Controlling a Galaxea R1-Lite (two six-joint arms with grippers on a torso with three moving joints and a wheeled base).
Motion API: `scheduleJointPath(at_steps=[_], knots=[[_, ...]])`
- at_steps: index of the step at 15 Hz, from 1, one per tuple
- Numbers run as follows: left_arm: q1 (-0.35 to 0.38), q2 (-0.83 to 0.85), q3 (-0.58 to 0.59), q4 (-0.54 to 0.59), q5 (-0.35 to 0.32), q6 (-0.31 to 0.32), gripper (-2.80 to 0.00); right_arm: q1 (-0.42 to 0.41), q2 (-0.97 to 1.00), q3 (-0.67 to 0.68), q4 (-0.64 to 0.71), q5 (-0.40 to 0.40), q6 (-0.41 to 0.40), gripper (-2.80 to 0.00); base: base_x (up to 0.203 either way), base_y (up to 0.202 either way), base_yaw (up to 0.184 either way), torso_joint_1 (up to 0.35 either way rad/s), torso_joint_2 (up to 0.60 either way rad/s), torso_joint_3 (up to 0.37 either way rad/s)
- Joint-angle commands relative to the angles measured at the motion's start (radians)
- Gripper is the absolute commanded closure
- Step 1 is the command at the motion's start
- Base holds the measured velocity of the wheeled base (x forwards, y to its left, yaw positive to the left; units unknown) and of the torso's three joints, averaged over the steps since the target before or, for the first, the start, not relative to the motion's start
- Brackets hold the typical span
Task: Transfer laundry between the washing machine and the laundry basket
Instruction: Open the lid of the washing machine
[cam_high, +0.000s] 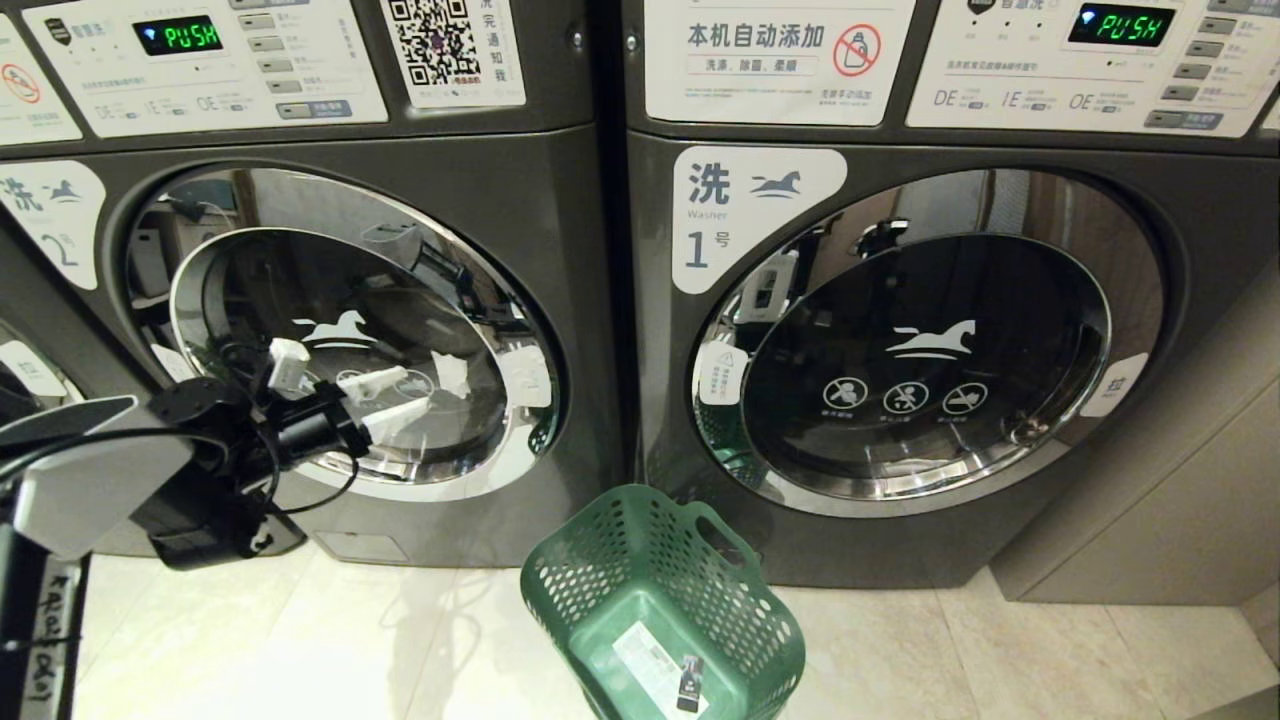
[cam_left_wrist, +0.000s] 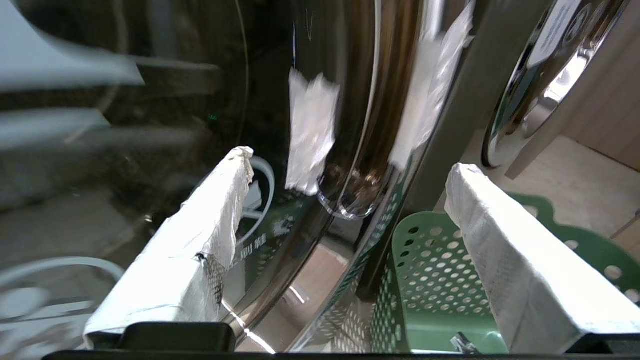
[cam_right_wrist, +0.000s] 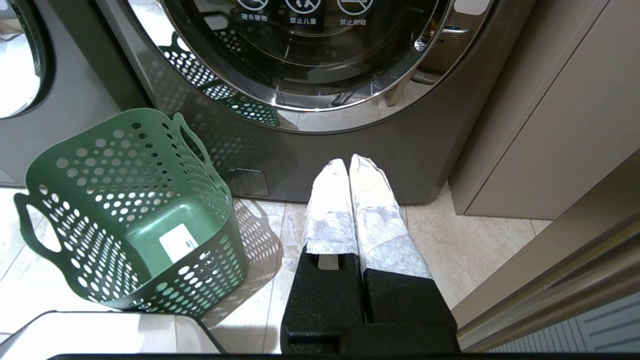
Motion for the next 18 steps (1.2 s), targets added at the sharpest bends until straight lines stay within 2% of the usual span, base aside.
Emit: scheduleJointPath(at_steps=[1, 3, 4, 5, 7, 8, 9, 10, 11, 13, 16, 17, 18], knots=[[0.031, -0.231, 0.156, -0.009, -0.006, -0.002, -2.80, 0.001, 0.001, 0.000, 0.000, 0.000, 0.000, 0.00, 0.000, 0.000, 0.000, 0.000, 0.00, 0.000], [0.102, -0.506, 0.368, -0.009, -0.007, -0.017, -2.80, 0.001, 0.001, 0.000, 0.000, 0.000, 0.000, 0.00, 0.000, 0.000, 0.000, 0.000, 0.00, 0.000], [0.168, -0.654, 0.461, -0.009, -0.008, -0.037, -2.80, 0.001, 0.001, 0.000, 0.000, 0.000, 0.000, 0.00, 0.000, 0.000, 0.000, 0.000, 0.00, 0.000], [0.269, -0.795, 0.534, -0.009, -0.008, -0.076, -2.80, 0.001, 0.001, 0.000, 0.000, 0.000, 0.000, 0.00, 0.000, 0.000, 0.000, 0.000, 0.00, 0.000], [0.568, -0.976, 0.636, -0.009, -0.005, -0.202, -2.80, 0.001, 0.001, 0.000, 0.000, 0.000, 0.000, 0.00, 0.000, 0.000, 0.000, 0.000, 0.00, 0.000], [0.711, -1.040, 0.684, -0.008, 0.000, -0.287, -2.80, 0.001, 0.001, 0.000, 0.000, 0.000, 0.000, 0.00, 0.000, 0.000, 0.000, 0.000, 0.00, 0.000], [0.809, -1.091, 0.724, -0.006, 0.004, -0.360, -2.80, 0.001, 0.001, 0.000, 0.000, 0.000, 0.000, 0.00, 0.000, 0.000, 0.000, 0.000, 0.00, 0.000], [0.868, -1.116, 0.748, -0.006, 0.006, -0.415, -2.80, 0.001, 0.001, 0.000, 0.000, 0.000, 0.000, 0.00, 0.000, 0.000, 0.000, 0.000, 0.00, 0.000], [0.888, -1.119, 0.765, -0.007, 0.006, -0.456, -2.80, 0.001, 0.001, 0.000, 0.000, 0.000, 0.000, 0.00, 0.000, 0.000, 0.000, 0.000, 0.00, 0.000], [0.817, -1.082, 0.779, -0.008, -0.003, -0.482, -2.80, 0.001, 0.001, 0.000, 0.000, 0.000, 0.000, 0.00, 0.000, 0.000, 0.000, 0.000, 0.00, 0.000], [0.556, -0.929, 0.775, -0.008, -0.007, -0.467, -2.80, 0.001, 0.001, 0.000, 0.000, 0.000, 0.000, 0.00, 0.000, 0.000, 0.000, 0.000, 0.00, 0.000], [0.489, -0.858, 0.770, -0.008, -0.007, -0.433, -2.80, 0.001, 0.001, 0.000, 0.000, 0.000, 0.000, 0.00, 0.000, 0.000, 0.000, 0.000, 0.00, 0.000], [0.415, -0.758, 0.760, -0.008, -0.008, -0.369, -2.80, 0.001, 0.001, 0.000, 0.000, 0.000, 0.000, 0.00, 0.000, 0.000, 0.000, 0.000, 0.00, 0.000]])
